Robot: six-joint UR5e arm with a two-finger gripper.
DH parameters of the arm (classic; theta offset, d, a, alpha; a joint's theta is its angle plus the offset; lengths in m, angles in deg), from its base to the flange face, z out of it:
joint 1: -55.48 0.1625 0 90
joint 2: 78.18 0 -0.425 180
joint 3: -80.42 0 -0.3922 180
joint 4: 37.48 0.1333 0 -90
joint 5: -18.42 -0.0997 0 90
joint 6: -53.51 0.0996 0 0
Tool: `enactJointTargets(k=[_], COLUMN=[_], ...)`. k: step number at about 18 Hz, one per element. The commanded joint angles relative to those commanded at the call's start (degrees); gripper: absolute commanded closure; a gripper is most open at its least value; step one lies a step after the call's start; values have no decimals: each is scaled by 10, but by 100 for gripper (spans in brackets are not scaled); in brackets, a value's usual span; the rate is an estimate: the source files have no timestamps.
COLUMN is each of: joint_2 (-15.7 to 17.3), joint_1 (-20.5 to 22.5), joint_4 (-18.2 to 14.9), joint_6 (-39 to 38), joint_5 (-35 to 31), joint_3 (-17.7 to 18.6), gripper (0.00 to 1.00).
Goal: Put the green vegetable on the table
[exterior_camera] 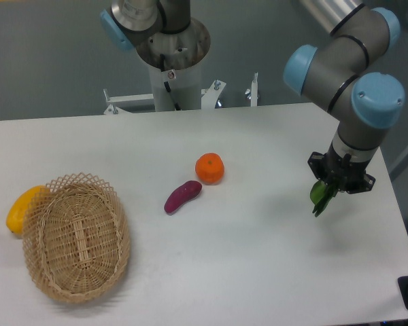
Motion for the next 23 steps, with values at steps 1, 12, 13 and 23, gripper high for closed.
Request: enactJointTargets(k=[1, 12, 13, 23], joint_2=[0, 17, 19, 19], joint_1=[-1, -58, -66, -185], joint_4=[0, 3, 8, 148], joint_6=[-1, -32, -45, -135], joint_5=[-1, 4, 6, 1], joint_3=[1, 38, 43, 138], gripper=[76, 77, 77, 64])
